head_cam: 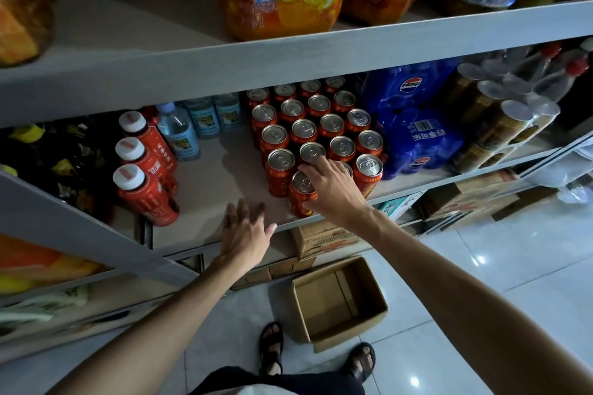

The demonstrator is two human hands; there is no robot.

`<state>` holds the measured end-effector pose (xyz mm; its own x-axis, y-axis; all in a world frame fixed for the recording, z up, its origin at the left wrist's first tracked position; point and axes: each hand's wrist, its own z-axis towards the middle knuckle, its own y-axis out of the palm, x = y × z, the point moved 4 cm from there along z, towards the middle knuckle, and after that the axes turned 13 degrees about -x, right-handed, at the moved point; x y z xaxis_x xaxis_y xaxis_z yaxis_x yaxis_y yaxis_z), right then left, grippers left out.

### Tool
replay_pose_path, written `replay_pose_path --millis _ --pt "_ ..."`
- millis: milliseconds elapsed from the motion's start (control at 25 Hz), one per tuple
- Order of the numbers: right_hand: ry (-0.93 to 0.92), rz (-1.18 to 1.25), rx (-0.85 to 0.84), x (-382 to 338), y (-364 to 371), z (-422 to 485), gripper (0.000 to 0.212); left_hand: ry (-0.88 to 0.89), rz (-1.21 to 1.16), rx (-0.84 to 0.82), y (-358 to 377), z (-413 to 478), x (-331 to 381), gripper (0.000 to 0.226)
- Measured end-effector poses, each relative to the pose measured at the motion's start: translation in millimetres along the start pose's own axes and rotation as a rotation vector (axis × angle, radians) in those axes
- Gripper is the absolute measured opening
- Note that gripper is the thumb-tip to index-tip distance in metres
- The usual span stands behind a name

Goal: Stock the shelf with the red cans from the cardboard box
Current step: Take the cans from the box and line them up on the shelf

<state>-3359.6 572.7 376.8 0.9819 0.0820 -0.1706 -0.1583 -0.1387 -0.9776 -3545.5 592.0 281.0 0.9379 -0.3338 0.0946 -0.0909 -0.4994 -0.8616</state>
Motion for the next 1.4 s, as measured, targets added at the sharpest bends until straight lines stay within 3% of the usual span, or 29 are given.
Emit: replay_pose_path --millis 360,520,640,760,920,1120,1400 --pt "-0.017 -0.017 0.012 -4 5 0 0.083 -0.030 -0.076 0.006 -4 4 3 0.063" --pt "0.037 0.097 0.114 6 4 -16 0.103 0.033 -0.449 0.116 -16 -3 25 0.098" --pt "0.273 0.412 0.320 54 7 -47 0.108 0.098 -0.772 0.194 -24 -13 58 0.129" --pt "0.488 0.683 0.204 104 22 -61 0.115 0.078 -1.068 0.319 -30 -13 91 0.138" --pt "0.456 0.819 0.102 114 37 -42 0.113 -0.060 -1.235 0.438 -19 -1 109 0.129" --pt "0.416 0.844 0.057 126 58 -35 0.097 -0.048 -1.274 0.469 -4 8 113 0.101" --pt "0.365 0.900 -0.035 136 57 -32 0.089 -0.120 -1.256 0.411 -12 2 117 0.085"
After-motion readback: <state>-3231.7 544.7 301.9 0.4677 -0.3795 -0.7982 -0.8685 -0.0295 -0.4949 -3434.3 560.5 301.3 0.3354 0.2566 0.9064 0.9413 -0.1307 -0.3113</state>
